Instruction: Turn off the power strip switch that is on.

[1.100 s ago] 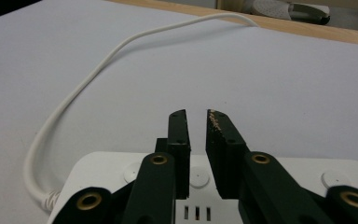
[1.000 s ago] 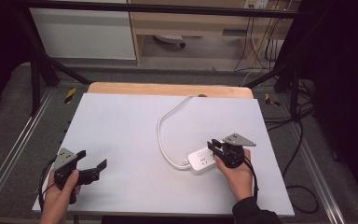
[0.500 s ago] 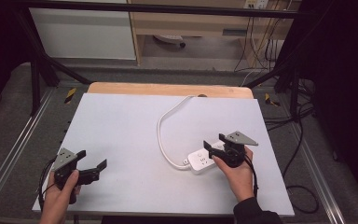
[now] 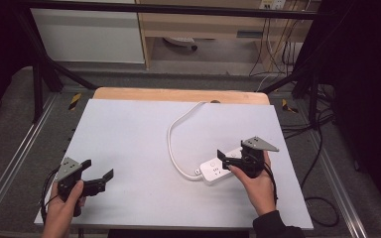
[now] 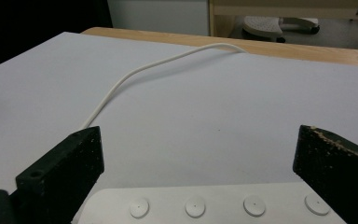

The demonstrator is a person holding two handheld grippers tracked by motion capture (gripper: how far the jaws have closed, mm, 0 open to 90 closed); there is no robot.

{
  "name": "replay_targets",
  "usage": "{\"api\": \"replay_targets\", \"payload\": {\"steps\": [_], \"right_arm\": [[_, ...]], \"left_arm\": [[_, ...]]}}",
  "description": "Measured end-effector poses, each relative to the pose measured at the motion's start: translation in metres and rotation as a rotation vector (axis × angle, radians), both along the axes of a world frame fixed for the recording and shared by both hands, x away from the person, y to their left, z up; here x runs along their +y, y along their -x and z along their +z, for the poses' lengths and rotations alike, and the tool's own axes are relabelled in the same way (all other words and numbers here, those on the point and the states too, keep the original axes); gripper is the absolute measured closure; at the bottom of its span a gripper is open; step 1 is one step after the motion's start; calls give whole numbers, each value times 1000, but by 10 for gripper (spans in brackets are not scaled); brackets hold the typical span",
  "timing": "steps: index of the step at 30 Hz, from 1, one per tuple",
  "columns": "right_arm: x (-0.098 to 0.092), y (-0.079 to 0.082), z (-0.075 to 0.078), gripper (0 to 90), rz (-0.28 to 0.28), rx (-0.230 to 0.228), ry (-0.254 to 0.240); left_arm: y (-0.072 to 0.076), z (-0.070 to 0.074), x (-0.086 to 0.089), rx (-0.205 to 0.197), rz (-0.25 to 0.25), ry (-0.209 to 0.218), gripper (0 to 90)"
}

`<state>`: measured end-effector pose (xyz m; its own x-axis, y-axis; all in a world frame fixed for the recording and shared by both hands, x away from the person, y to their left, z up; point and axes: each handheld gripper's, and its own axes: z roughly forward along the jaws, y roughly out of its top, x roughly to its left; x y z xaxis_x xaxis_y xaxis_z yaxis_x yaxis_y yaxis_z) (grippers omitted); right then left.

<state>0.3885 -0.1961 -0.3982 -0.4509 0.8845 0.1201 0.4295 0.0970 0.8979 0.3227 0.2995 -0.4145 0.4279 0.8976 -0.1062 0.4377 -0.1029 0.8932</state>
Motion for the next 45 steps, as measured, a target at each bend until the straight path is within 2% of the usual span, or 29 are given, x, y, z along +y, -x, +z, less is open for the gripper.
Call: {"api": "replay_targets", "payload": {"steps": [13,18,25,29,41,45], "right_arm": [[-10,6,2,26,-19,-14,6],[-19,9,4,26,-21,-30,8],[-33,16,7,46,-53,-49,12],[-42,18,7,45,-62,-53,-5],[-58,30,8,31,-69,-53,3],[-64,35,7,32,-78,-68,-2]], "left_arm": [[0,0,0,3,-2,1,78],[0,-2,-1,13,2,-3,78],[0,-2,0,14,7,3,77],[0,-2,1,9,9,6,77],[1,0,3,-5,3,8,72],[2,0,4,-7,9,15,71]]}}
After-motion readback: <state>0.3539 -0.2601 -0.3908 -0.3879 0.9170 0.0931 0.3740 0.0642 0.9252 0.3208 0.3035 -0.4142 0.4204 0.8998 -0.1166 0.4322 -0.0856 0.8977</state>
